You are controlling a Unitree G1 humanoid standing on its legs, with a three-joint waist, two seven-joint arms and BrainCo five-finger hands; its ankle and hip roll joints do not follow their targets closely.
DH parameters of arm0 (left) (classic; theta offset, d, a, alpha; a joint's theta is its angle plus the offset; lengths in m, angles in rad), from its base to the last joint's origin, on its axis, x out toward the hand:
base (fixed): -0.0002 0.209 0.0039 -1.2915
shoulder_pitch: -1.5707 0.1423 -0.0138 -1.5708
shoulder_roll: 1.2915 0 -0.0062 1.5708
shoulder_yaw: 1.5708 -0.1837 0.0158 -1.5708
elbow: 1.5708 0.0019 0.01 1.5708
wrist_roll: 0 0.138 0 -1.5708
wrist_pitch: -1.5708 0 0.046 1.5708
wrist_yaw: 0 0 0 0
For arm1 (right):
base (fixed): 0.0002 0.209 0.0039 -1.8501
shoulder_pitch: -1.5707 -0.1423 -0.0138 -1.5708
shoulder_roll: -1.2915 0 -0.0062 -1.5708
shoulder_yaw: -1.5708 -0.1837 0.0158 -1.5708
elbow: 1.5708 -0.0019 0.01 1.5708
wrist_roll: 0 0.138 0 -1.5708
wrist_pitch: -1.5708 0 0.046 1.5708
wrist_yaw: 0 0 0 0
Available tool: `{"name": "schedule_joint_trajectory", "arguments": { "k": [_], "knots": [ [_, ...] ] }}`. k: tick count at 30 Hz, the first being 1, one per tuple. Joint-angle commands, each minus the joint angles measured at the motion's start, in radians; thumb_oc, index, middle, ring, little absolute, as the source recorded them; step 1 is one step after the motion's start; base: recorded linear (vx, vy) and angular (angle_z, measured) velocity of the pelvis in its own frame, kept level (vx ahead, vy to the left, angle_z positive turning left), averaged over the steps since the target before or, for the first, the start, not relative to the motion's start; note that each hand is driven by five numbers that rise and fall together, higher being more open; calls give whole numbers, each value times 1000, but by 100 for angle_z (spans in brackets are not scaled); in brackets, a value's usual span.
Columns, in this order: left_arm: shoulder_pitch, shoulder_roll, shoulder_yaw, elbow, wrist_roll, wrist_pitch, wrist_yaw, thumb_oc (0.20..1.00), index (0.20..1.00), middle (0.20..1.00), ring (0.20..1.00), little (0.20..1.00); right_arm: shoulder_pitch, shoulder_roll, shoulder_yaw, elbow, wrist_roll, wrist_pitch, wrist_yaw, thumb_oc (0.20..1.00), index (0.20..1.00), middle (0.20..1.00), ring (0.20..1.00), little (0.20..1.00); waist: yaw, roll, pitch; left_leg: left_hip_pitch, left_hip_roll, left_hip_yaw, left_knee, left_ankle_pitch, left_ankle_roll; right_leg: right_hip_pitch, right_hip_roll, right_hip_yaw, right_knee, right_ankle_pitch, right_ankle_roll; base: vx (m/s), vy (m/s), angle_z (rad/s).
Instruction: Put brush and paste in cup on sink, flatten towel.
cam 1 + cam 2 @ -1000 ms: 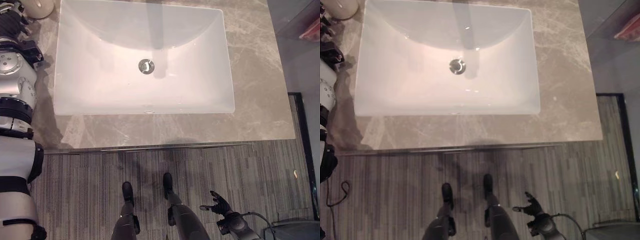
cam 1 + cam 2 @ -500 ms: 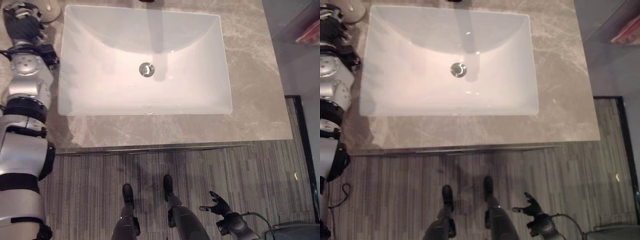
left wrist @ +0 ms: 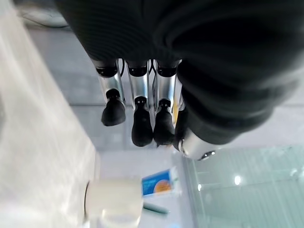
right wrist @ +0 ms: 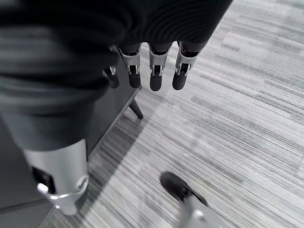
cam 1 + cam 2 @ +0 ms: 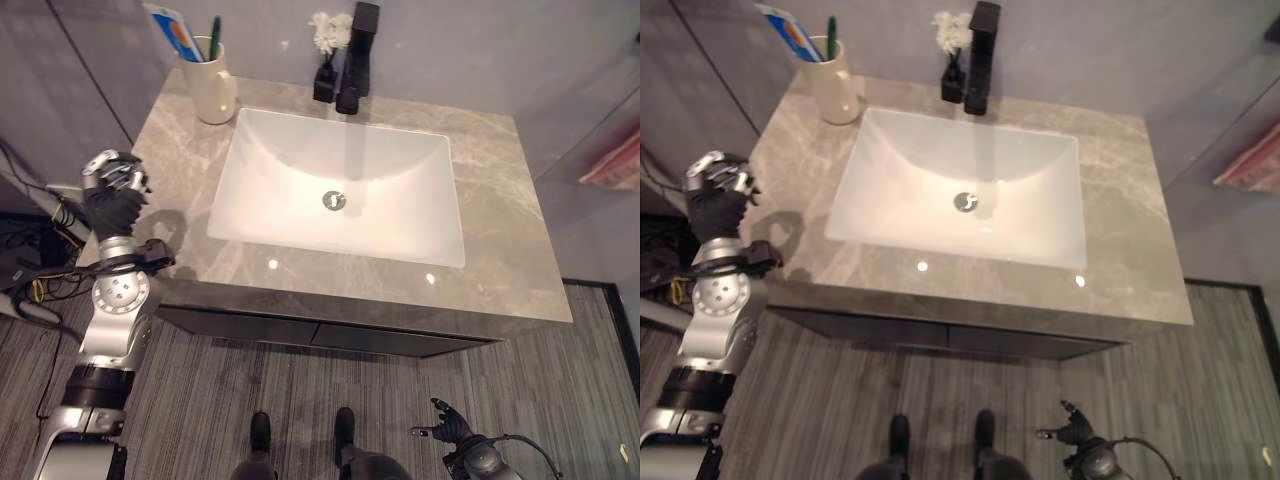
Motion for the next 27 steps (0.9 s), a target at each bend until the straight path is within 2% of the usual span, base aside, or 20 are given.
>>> {"name": "schedule_joint_trajectory", "arguments": {
  "k": [1,3,7,9,12,13,15,16,17,18,19,20,23,27],
  "knots": [
    [-34,-20,24,-39,13,-95,-119,200,200,200,200,200,-1,-26,-28,-15,-30,-19,21,1000,1000,1000,1000,1000,-12,-1,-40,65,26,55,89,-94,-16,42,-114,8,23,9,99,15,158,6],
    [88,-63,38,-93,9,-91,-185,200,200,200,200,200,11,-26,-63,-28,-34,-27,27,1000,1000,1000,1000,1000,1,2,-42,71,-6,39,155,-136,11,68,-138,12,87,1,100,-25,192,11],
    [144,-46,50,-128,59,-97,-203,200,200,200,200,200,19,-19,-80,-37,-30,-32,25,1000,1000,1000,1000,1000,5,6,-50,80,-19,34,151,-141,22,64,-149,17,117,12,106,-33,126,8],
    [194,-55,49,-159,32,-101,-248,200,200,200,200,200,29,-11,-96,-53,-29,-37,21,1000,1000,1000,1000,1000,6,7,-61,90,-49,29,140,-146,46,54,-172,27,149,38,120,-49,192,3],
    [209,-52,36,-160,29,-103,-273,200,200,200,200,200,40,-6,-107,-60,-24,-39,19,1000,1000,1000,1000,1000,8,7,-64,94,-73,21,134,-147,62,39,-189,40,180,63,128,-42,194,6],
    [215,-57,18,-154,43,-100,-277,200,200,200,200,200,45,-1,-109,-67,-23,-41,17,1000,1000,1000,1000,1000,2,14,-55,115,-105,10,119,-147,86,3,-218,75,257,115,129,-63,266,9],
    [213,-59,13,-153,37,-100,-281,200,200,200,200,200,47,0,-109,-71,-22,-42,15,1000,1000,1000,1000,1000,2,15,-50,121,-111,9,113,-142,92,-14,-223,87,294,129,124,-64,227,18],
    [184,-56,-15,-141,42,-97,-286,200,200,200,200,200,49,5,-114,-67,-6,-44,10,1000,1000,1000,1000,1000,-12,27,-30,126,-116,-6,118,-139,105,-54,-192,140,404,112,105,-50,183,25],
    [172,-56,-32,-135,45,-96,-288,200,200,200,200,200,53,8,-114,-64,4,-48,11,1000,1000,1000,1000,1000,-22,33,-26,133,-117,-16,120,-141,109,-71,-152,179,443,83,93,-45,282,38],
    [157,-48,-51,-124,65,-91,-294,200,200,200,200,200,68,17,-116,-59,33,-57,9,1000,1000,1000,1000,1000,-40,42,-20,143,-119,-21,132,-146,120,-101,-81,198,483,5,67,6,183,59],
    [153,-40,-57,-128,87,-88,-291,200,200,200,200,200,66,19,-115,-57,37,-58,4,1000,1000,1000,1000,1000,-35,42,-18,148,-126,-16,136,-153,126,-114,-83,163,492,-9,59,73,188,56],
    [151,-40,-66,-134,85,-86,-299,200,200,200,200,200,65,21,-114,-42,46,-63,-1,1000,1000,1000,1000,1000,-46,51,-18,168,-129,-29,119,-152,130,-159,-51,151,471,-31,54,73,86,36],
    [143,-35,-74,-129,94,-87,-300,200,200,200,200,200,63,23,-114,-28,55,-67,-3,1000,1000,1000,1000,1000,-53,54,-13,182,-131,-36,113,-159,126,-183,-27,170,428,-31,61,77,22,27],
    [137,-28,-87,-125,94,-83,-309,200,200,200,200,200,55,23,-116,-12,55,-66,-10,1000,1000,1000,1000,1000,-63,41,-4,206,-148,-53,118,-189,115,-204,-32,201,233,49,90,133,-42,15]
  ]
}}
